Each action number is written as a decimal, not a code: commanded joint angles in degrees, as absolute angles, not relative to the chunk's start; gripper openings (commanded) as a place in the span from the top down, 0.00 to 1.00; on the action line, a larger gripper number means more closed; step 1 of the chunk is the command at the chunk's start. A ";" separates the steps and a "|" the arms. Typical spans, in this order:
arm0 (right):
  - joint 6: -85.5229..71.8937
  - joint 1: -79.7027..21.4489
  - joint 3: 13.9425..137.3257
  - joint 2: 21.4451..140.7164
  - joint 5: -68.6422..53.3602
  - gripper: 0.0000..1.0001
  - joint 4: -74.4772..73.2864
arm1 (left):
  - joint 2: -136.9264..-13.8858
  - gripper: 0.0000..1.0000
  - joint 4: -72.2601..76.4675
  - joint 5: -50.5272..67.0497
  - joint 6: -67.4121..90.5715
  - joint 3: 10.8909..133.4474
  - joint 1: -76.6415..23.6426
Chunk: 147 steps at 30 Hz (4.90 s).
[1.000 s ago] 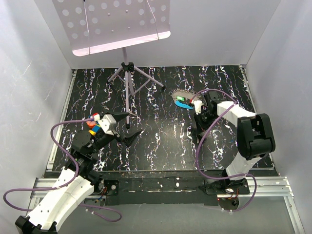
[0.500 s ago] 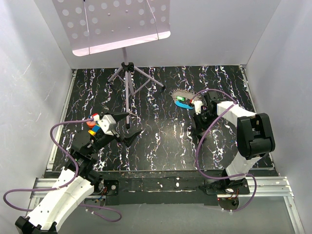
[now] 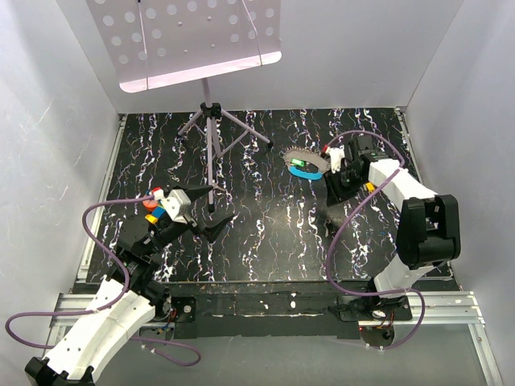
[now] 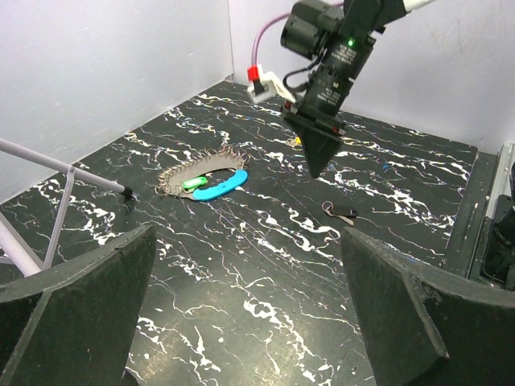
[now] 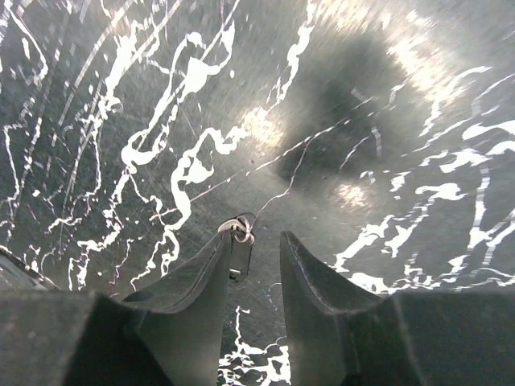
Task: Put the keys on the keyring
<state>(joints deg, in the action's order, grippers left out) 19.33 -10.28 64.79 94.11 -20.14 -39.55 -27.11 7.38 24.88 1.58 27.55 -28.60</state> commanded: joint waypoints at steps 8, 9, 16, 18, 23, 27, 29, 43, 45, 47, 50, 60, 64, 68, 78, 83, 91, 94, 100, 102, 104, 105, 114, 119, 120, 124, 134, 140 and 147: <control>19.78 -6.51 75.23 89.13 -31.53 0.59 -38.86 | -27.50 0.02 7.83 24.27 4.47 27.85 -28.39; 18.73 -5.81 75.41 88.51 -33.47 0.58 -37.46 | -27.94 0.02 6.95 23.04 5.87 28.30 -28.30; 2.29 -1.05 82.24 96.83 -45.86 0.41 -28.19 | -42.08 0.02 -2.89 27.05 17.73 37.78 -24.10; 3.94 -1.40 86.46 100.70 -44.92 0.41 -31.71 | -45.77 0.02 -3.34 30.31 22.74 39.11 -21.11; 9.05 -1.15 99.28 110.19 -34.75 0.41 -40.84 | -49.74 0.02 -2.46 33.14 27.25 38.94 -18.11; 3.18 1.58 106.52 116.45 -32.79 0.48 -43.16 | -50.36 0.02 -2.98 31.82 27.60 38.23 -17.84; 1.67 1.76 106.09 117.33 -31.99 0.48 -42.19 | -50.10 0.02 -3.51 31.03 27.42 38.15 -17.76; 21.86 2.11 118.38 129.02 -33.40 0.54 -58.88 | -49.75 0.02 -4.57 28.39 27.42 37.35 -17.84; 24.42 1.67 119.09 129.72 -31.47 0.54 -58.97 | -50.18 0.02 -4.13 28.56 27.68 37.27 -17.75; 26.54 0.97 118.83 129.90 -29.72 0.54 -58.80 | -50.45 0.02 -3.78 29.00 27.95 37.35 -17.75; 27.95 0.00 118.65 130.43 -28.04 0.54 -58.45 | -50.63 0.02 -3.69 29.27 28.04 37.62 -17.75; 30.32 -3.60 121.46 134.38 -23.47 0.55 -58.80 | -50.80 0.02 -3.34 29.35 28.21 37.35 -17.75; 30.50 -4.30 122.69 135.61 -22.41 0.56 -59.41 | -51.41 0.02 -3.34 29.62 28.21 37.53 -17.75; 30.50 -4.66 122.52 136.14 -21.89 0.59 -59.42 | -51.07 0.02 -3.43 29.44 28.12 37.44 -17.84; 30.94 -5.10 124.19 138.08 -21.09 0.67 -59.33 | -50.27 0.02 -3.52 29.44 28.30 37.18 -17.75; 31.03 -5.62 124.80 138.60 -20.57 0.71 -58.80 | -50.36 0.02 -3.34 29.62 28.57 37.00 -17.75; 30.85 -6.42 125.24 138.87 -20.92 0.87 -58.53 | -50.19 0.02 -3.43 29.62 28.74 36.83 -17.75; 30.67 -6.42 124.98 137.82 -22.67 0.98 -59.24 | -50.27 0.02 -3.52 29.97 28.74 37.00 -17.75; 31.11 -6.50 115.95 129.13 -29.52 0.99 -58.18 | -50.01 0.02 -2.90 31.55 28.48 36.91 -17.75; 30.41 -6.42 112.96 126.05 -32.07 0.99 -58.62 | -50.10 0.02 -1.68 33.04 28.48 36.65 -17.75; 29.54 -6.42 109.62 123.06 -34.70 0.99 -58.88 | -50.10 0.02 -0.36 35.06 28.65 36.39 -17.75; 29.01 -6.50 108.29 121.92 -36.28 0.99 -59.23 | -50.18 0.02 1.56 36.11 28.74 36.04 -17.75; 23.39 -8.61 99.68 115.15 -47.28 0.99 -62.49 | -53.17 0.05 5.80 43.59 29.97 36.39 -17.93; 14.78 -12.12 92.91 111.45 -50.36 0.99 -56.62 | -55.80 0.08 7.90 41.76 30.76 34.98 -21.26; 12.33 -12.74 91.68 110.84 -50.54 0.99 -54.77 | -56.51 0.08 8.26 40.53 30.67 34.63 -22.66; 6.87 -15.11 87.99 109.51 -51.68 0.99 -49.85 | -61.42 0.09 7.91 32.45 29.01 34.72 -29.52; 2.20 -19.33 83.32 107.23 -57.48 0.99 -44.56 | -79.26 0.19 22.22 27.77 34.62 35.68 -31.11; 1.67 -19.95 82.79 106.26 -59.94 0.99 -43.68 | -86.82 0.28 31.09 31.36 37.70 38.05 -31.11; 1.41 -20.39 83.05 105.82 -62.84 0.99 -43.86 | -88.68 0.28 44.81 34.01 39.20 34.98 -31.20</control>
